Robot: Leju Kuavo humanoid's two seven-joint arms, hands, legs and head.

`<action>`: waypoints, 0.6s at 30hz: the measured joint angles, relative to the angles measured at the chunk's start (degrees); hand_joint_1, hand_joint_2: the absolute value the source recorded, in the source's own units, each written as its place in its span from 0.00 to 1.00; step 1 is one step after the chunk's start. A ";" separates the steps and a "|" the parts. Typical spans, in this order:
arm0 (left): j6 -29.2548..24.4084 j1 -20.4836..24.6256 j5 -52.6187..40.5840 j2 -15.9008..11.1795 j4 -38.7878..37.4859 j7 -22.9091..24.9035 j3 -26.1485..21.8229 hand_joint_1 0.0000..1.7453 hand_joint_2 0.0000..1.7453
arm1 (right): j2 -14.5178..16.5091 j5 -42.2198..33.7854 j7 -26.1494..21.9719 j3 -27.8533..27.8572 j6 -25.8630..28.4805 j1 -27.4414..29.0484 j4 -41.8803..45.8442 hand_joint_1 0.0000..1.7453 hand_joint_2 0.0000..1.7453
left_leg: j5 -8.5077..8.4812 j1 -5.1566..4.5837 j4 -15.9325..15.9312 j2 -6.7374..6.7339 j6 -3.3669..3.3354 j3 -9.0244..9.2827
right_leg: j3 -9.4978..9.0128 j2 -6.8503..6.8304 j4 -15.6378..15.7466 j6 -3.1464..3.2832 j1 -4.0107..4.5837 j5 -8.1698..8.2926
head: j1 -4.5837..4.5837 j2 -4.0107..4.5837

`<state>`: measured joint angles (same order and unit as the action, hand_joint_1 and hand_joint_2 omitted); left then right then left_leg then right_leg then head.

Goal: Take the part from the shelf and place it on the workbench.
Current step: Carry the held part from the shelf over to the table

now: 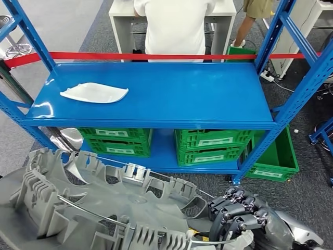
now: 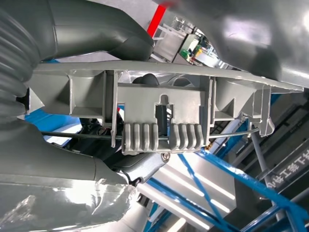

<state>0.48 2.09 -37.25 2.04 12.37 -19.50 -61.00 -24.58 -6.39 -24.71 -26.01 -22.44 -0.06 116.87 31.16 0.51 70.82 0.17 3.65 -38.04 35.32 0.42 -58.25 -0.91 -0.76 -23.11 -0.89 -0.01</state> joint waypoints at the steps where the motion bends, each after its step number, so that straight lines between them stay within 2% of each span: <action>1: 0.17 0.05 -0.07 -0.09 0.00 -0.11 0.00 0.00 0.00 | -0.15 -0.10 0.00 0.00 -0.14 -0.44 0.00 1.00 1.00 | -1.42 0.07 -3.44 0.00 0.02 2.67 | 0.55 0.03 -0.05 -0.24 -0.06 0.51 | 0.01 0.01; 2: 0.32 0.15 -0.10 -0.16 0.00 -0.21 0.00 0.00 0.00 | -0.34 -0.21 -0.01 0.00 -0.28 -0.88 0.00 1.00 1.00 | -2.24 0.12 -7.68 0.01 -0.02 5.75 | 1.04 0.06 -0.12 -0.51 -0.04 0.98 | 0.05 0.00; 3: 0.43 0.27 -0.11 -0.22 0.00 -0.31 0.00 0.00 0.00 | -0.59 -0.31 -0.07 0.01 -0.43 -1.36 -0.01 1.00 1.00 | -2.67 0.11 -11.16 0.14 -0.34 8.14 | 1.37 0.07 -0.16 -0.84 0.00 1.45 | 0.03 -0.01; 4: 0.49 0.37 -0.14 -0.26 0.00 -0.42 0.00 0.00 0.00 | -0.91 -0.38 -0.20 0.01 -0.57 -1.82 -0.01 1.00 1.00 | -2.65 0.08 -13.52 0.27 -0.74 9.60 | 1.56 0.08 -0.18 -1.20 0.08 1.89 | 0.05 -0.01; 5: 0.49 0.44 -0.20 -0.29 0.00 -0.51 0.00 0.00 0.00 | -1.20 -0.42 -0.40 0.02 -0.68 -2.22 -0.02 1.00 1.00 | -2.55 -0.03 -14.47 0.40 -1.28 10.02 | 1.67 0.08 -0.09 -1.56 0.11 2.35 | 0.03 -0.02; 7: 0.36 0.41 -0.34 -0.32 0.00 -0.63 0.00 0.00 0.00 | -1.88 -0.40 -1.07 0.07 -0.79 -2.77 -0.04 1.00 1.00 | -3.18 -0.11 -14.54 0.38 -2.45 9.36 | 1.78 0.08 0.13 -2.28 -0.02 2.94 | 0.03 -0.02; 8: 0.27 0.38 -0.49 -0.32 0.00 -0.63 0.00 0.00 0.00 | -2.26 -0.34 -1.50 0.14 -0.77 -2.88 -0.04 1.00 1.00 | -3.64 -0.10 -14.55 0.26 -2.99 8.98 | 2.11 0.06 -0.35 -2.57 -0.09 2.22 | -0.03 -0.02; 9: 0.16 0.35 -0.67 -0.31 0.00 -0.63 0.00 0.00 0.00 | -2.73 -0.23 -1.98 0.28 -0.68 -2.90 -0.03 1.00 1.00 | -4.20 -0.06 -14.62 0.14 -3.48 8.51 | 2.76 0.03 -1.96 -2.80 -0.12 0.45 | -0.10 -0.02; 10: 0.05 0.32 -0.91 -0.32 0.00 -0.63 0.00 0.00 0.00 | -3.25 -0.08 -2.47 0.49 -0.51 -2.84 -0.01 1.00 1.00 | -4.80 -0.05 -14.65 0.05 -3.81 7.90 | 3.80 0.00 -4.92 -2.95 -0.14 -2.22 | -0.22 -0.02; 12: -0.07 0.23 -1.32 -0.38 0.00 -0.63 0.00 0.00 0.00 | -4.25 0.10 -3.35 1.08 -0.10 -2.44 0.02 1.00 1.00 | -6.03 -0.24 -14.58 -0.01 -4.15 6.37 | 6.03 -0.03 -12.90 -3.13 -0.08 -7.55 | -0.33 -0.02; 13: -0.03 0.18 -1.51 -0.39 0.00 -0.63 0.00 0.00 0.00 | -4.68 0.06 -3.67 1.41 0.02 -2.11 0.05 1.00 1.00 | -6.64 -0.36 -14.54 -0.11 -4.23 5.56 | 6.45 -0.03 -15.86 -3.11 -0.03 -8.73 | -0.34 -0.02; 14: 0.08 0.14 -1.68 -0.37 0.00 -0.64 0.00 0.00 0.00 | -5.05 -0.06 -3.89 1.72 0.07 -1.76 0.10 1.00 1.00 | -7.22 -0.49 -14.50 -0.27 -4.27 4.78 | 5.91 -0.03 -16.93 -3.02 0.04 -8.63 | -0.33 -0.02; 15: 0.21 0.12 -1.87 -0.31 0.00 -0.66 0.00 0.00 0.00 | -5.39 -0.21 -4.01 2.00 0.06 -1.43 0.19 1.00 1.00 | -7.75 -0.59 -14.46 -0.46 -4.28 4.08 | 4.21 -0.10 -15.74 -2.83 0.16 -7.53 | -0.34 -0.02; 16: 0.34 0.11 -2.08 -0.20 0.00 -0.70 0.00 0.00 0.00 | -5.71 -0.33 -4.07 2.27 0.03 -1.17 0.32 1.00 1.00 | -8.26 -0.66 -14.44 -0.68 -4.22 3.48 | 1.43 -0.39 -12.57 -2.59 0.31 -6.12 | -0.33 -0.02; 18: 0.50 0.08 -2.38 0.04 0.00 -0.79 0.02 0.00 0.00 | -6.35 -0.49 -4.10 2.82 -0.03 -0.95 0.69 1.00 1.00 | -9.12 -0.84 -14.32 -1.08 -3.87 2.76 | -4.85 -2.11 -3.98 -2.02 0.81 -5.25 | -0.29 -0.02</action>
<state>0.97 2.16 -39.63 2.08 12.37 -20.28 -60.99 -30.93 -6.87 -28.81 -23.19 -22.46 -1.00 117.56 22.04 -0.33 56.50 -0.92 -0.22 -35.28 30.47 -1.69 -62.23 -2.94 0.05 -28.36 -1.18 -0.02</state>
